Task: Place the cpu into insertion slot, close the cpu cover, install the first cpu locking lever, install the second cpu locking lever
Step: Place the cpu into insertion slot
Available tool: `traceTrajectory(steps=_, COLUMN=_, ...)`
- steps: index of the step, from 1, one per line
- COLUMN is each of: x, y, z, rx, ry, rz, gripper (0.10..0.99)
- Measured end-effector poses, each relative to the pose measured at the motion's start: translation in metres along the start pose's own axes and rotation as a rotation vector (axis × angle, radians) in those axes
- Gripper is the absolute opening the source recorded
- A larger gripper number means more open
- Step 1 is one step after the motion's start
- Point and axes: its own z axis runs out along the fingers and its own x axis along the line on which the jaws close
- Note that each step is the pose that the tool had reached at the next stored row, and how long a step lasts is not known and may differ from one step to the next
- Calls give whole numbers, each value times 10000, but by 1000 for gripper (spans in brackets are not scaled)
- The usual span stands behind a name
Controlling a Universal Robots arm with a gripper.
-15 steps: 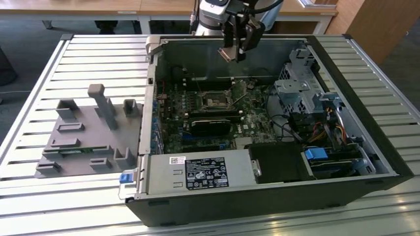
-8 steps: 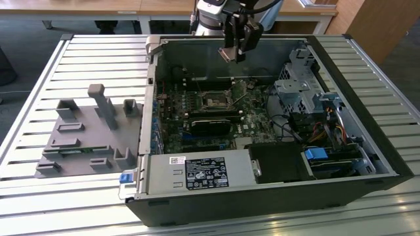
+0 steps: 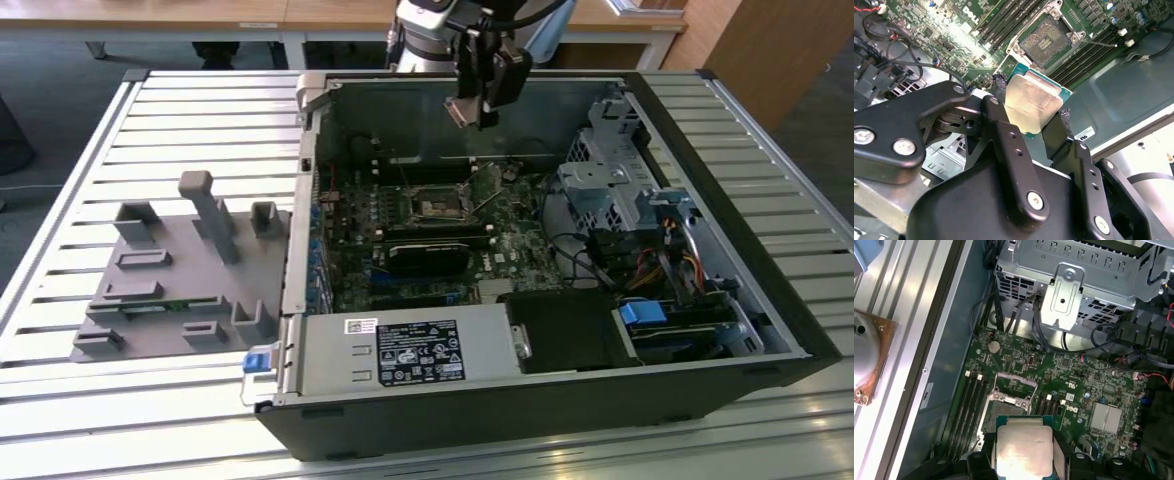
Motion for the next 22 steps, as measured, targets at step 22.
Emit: traceTrajectory(steps=22, x=8, y=-4, z=74, rx=-5, ry=-109, rz=1320, gripper=537)
